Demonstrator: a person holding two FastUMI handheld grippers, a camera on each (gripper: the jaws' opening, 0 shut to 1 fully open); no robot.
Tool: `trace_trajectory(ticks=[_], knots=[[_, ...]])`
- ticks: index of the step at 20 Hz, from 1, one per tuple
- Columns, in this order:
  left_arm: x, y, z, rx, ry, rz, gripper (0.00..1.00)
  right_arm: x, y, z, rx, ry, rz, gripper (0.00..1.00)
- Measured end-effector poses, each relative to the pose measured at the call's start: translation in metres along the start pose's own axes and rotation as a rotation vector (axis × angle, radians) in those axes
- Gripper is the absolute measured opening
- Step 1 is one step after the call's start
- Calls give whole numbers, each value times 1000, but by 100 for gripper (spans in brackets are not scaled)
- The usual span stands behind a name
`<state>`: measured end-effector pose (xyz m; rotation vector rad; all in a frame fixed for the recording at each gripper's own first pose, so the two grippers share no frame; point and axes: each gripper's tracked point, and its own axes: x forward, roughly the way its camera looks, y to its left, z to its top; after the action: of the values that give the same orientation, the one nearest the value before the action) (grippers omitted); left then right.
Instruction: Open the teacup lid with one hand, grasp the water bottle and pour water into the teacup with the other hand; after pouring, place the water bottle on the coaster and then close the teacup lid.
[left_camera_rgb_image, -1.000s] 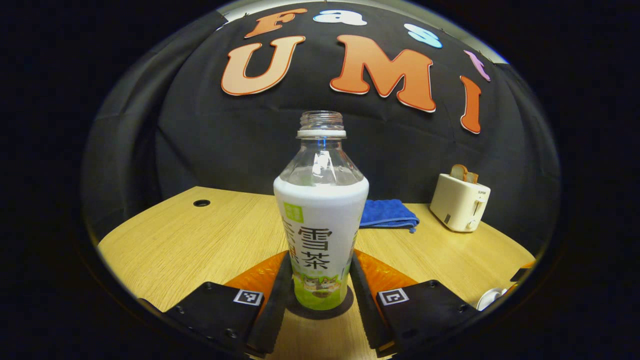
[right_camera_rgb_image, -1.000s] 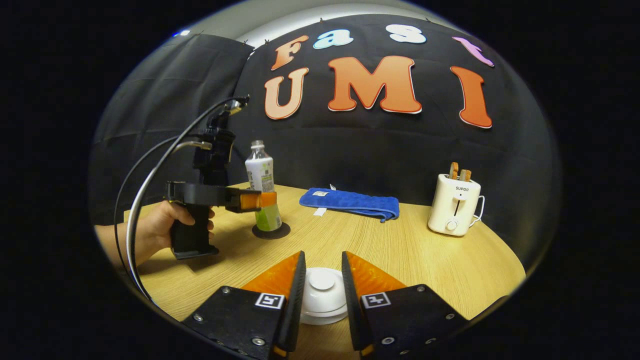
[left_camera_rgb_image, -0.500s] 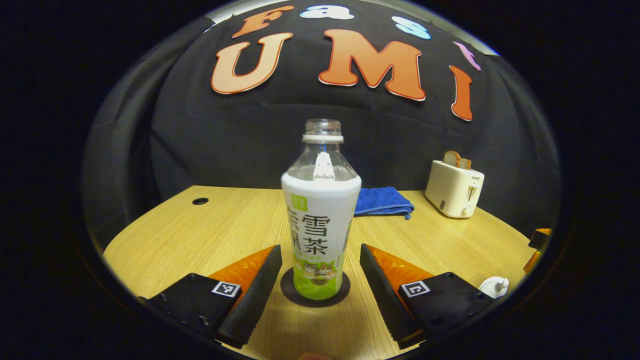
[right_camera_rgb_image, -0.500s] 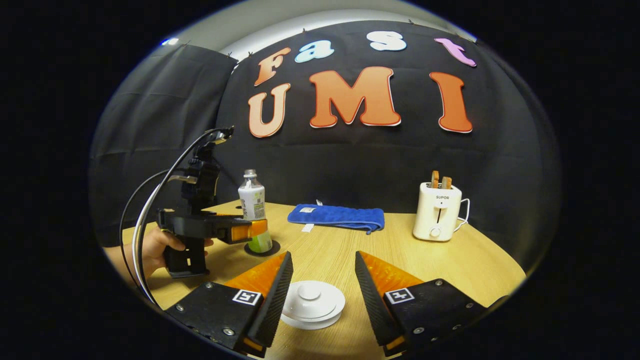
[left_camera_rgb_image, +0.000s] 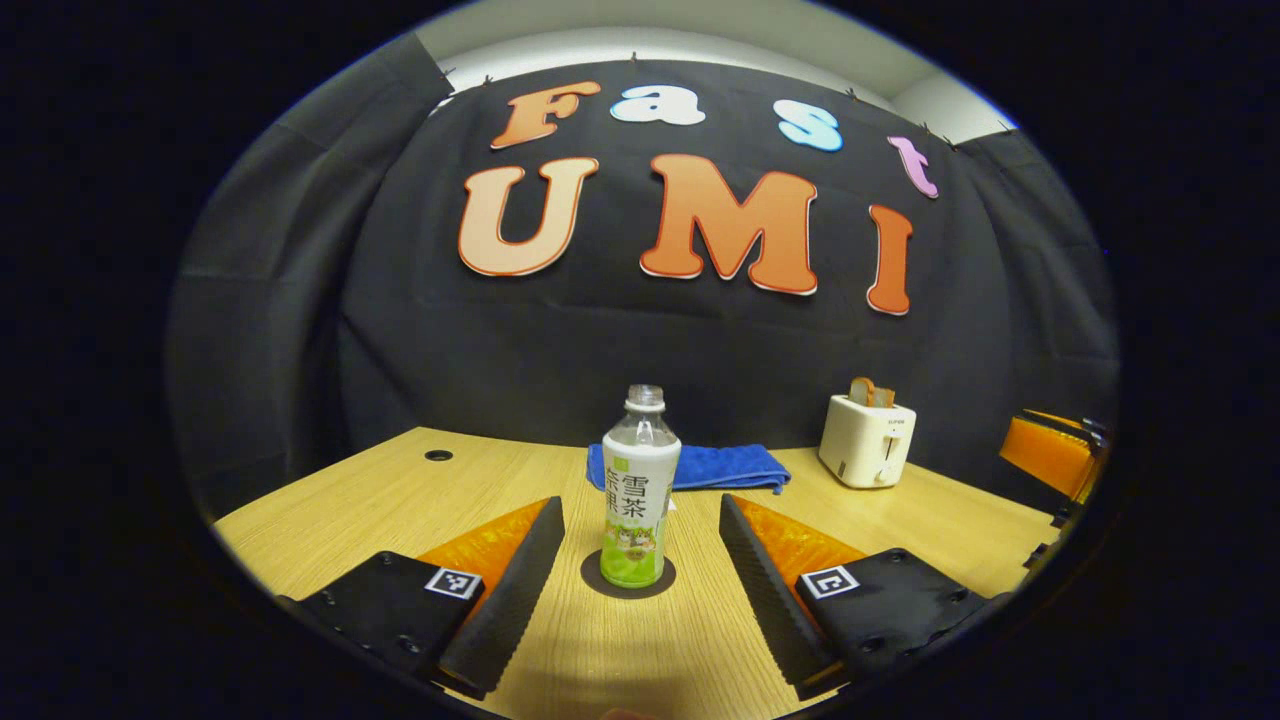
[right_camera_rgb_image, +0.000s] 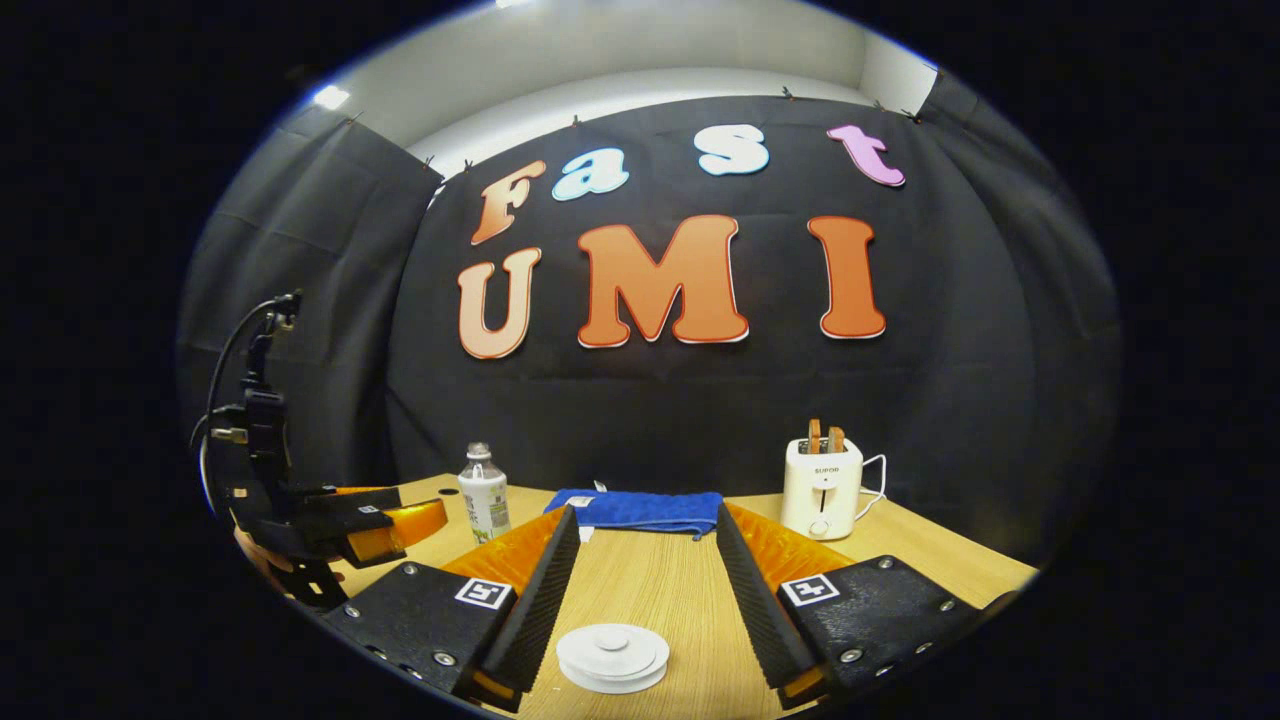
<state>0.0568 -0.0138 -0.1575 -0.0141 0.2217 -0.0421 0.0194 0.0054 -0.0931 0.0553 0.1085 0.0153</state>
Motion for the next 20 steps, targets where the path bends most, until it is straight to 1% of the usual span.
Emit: trace_trajectory(ticks=[3,4,6,8,10,12,15,18,20], knots=[[-30,15,41,-24,-92,44,99,-2,3,12,-65,-24,-23,83],[-40,25,55,-13,-145,72,100,-3,7,16,-84,-29,-23,83],[-50,34,66,27,-192,107,99,-4,11,21,-97,-36,-19,83],[-61,35,74,52,-211,115,99,-5,14,26,-98,-44,-20,83],[-70,43,91,29,-273,144,99,-6,16,32,-90,-58,-15,84],[-75,49,88,37,-276,162,99,-6,13,36,-75,-63,-23,84],[-83,48,94,41,-285,157,99,-10,7,38,-80,-63,-44,84],[-84,47,95,68,-273,161,99,-13,9,42,-89,-71,-44,84],[-86,47,94,66,-262,161,99,-16,10,43,-90,-68,-44,84]])
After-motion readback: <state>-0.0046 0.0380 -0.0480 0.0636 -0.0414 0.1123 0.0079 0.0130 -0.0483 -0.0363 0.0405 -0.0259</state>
